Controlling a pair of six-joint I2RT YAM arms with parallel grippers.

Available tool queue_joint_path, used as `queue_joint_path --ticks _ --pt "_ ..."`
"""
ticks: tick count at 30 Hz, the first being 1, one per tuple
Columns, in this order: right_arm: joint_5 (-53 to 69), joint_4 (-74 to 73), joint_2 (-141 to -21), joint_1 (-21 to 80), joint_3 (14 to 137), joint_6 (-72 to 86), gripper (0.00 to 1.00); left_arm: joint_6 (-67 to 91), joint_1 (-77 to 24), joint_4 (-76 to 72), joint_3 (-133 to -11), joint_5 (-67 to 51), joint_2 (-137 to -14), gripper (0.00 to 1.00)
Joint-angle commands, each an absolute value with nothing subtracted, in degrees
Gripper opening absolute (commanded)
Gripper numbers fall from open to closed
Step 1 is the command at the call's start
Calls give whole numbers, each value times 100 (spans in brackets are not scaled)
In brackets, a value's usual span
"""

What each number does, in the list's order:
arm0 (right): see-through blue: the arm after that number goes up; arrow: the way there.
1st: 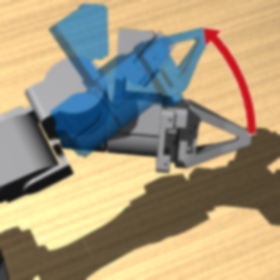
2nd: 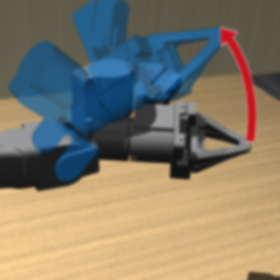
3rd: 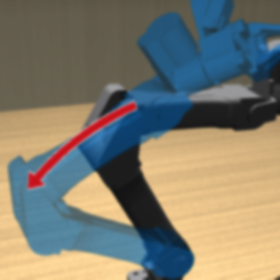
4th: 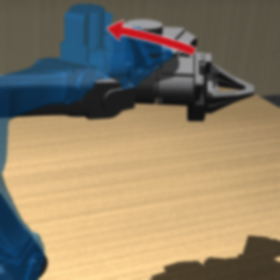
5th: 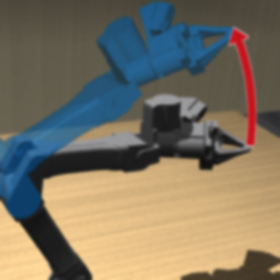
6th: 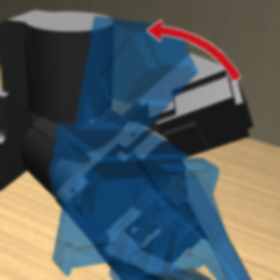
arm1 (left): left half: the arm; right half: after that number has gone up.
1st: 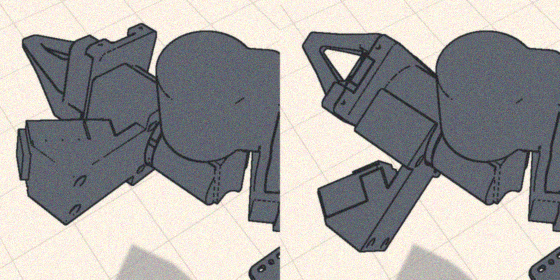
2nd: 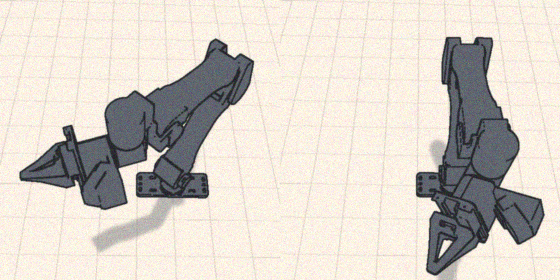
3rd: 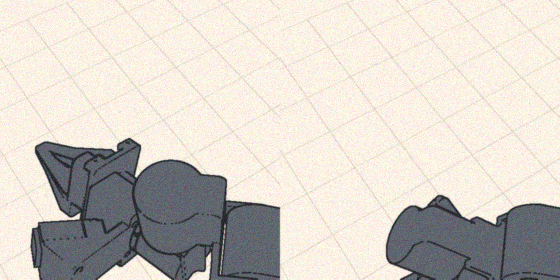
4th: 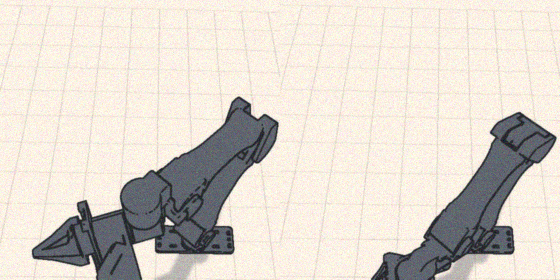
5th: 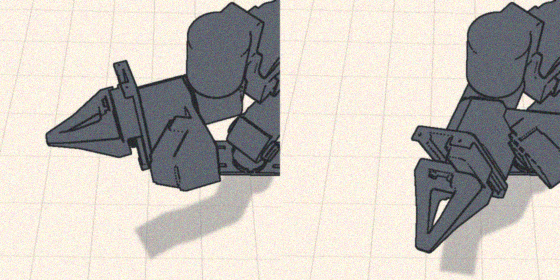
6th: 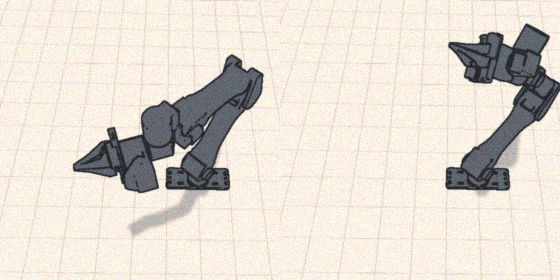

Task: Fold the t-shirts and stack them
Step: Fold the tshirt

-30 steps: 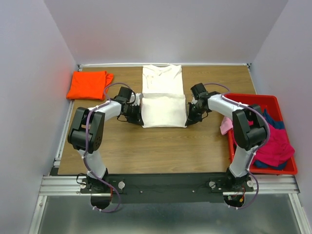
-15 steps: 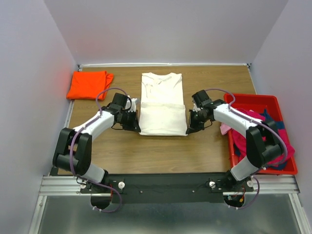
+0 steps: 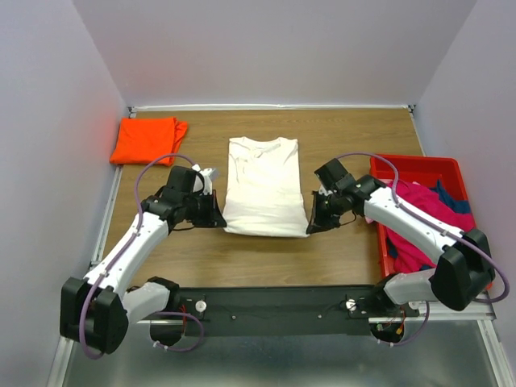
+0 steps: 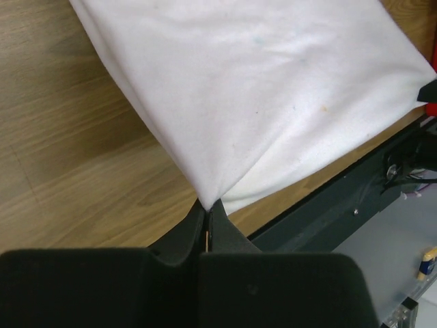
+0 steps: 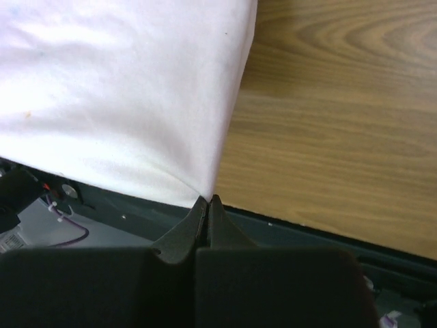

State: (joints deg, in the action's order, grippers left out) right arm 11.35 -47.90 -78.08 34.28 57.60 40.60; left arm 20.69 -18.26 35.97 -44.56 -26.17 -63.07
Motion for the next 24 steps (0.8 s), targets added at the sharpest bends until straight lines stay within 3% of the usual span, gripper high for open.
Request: queue_joint_path --ticks 1,10,24 --pt "598 -5580 -7497 3524 6222 4403 0 2416 -1863 4077 -4561 -2487 -5942 0" --pt "-500 -5730 -7681 3524 7259 4614 0 2400 -1863 3999 -5184 -2356 -6327 0" --pt "-1801 -5660 -9526 3472 9298 3991 0 2136 -1819 3621 -6740 -2338 -8032 0"
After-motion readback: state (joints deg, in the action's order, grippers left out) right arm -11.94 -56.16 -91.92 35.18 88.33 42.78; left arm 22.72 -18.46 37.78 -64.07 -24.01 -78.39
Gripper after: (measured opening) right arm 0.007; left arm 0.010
